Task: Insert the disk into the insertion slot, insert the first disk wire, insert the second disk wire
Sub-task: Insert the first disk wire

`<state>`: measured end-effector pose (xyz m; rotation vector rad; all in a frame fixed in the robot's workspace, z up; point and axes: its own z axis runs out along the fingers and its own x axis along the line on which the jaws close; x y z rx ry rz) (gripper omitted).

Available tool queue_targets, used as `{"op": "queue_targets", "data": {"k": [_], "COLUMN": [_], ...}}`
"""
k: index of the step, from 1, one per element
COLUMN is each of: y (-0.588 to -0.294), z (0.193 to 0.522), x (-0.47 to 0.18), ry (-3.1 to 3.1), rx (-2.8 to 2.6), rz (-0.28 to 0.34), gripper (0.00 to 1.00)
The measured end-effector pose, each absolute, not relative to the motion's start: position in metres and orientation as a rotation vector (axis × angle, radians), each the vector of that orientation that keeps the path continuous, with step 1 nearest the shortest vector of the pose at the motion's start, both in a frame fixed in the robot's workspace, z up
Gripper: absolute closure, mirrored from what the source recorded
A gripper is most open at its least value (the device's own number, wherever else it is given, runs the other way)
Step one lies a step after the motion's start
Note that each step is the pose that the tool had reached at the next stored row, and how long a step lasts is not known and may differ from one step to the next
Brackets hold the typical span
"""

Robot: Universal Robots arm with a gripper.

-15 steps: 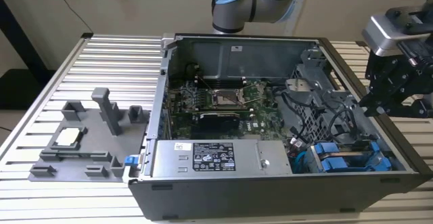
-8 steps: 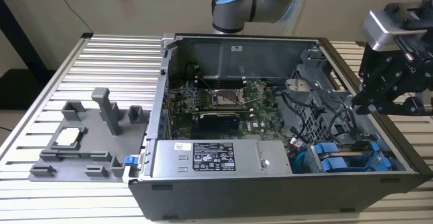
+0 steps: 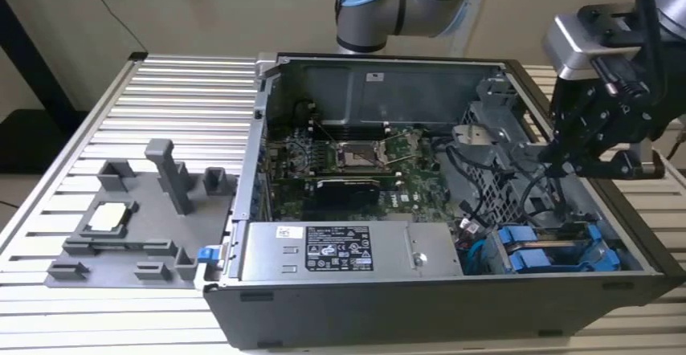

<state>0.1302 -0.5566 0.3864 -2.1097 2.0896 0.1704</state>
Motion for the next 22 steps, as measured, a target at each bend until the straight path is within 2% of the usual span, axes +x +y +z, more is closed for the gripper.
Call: {"op": "queue_targets", "data": {"k": [22], "y": [-0.549], "z": [0.37], "x": [0.088], "ry": [2.019], "rx": [-2.134], "rz": [0.128], "gripper": [0.73]}}
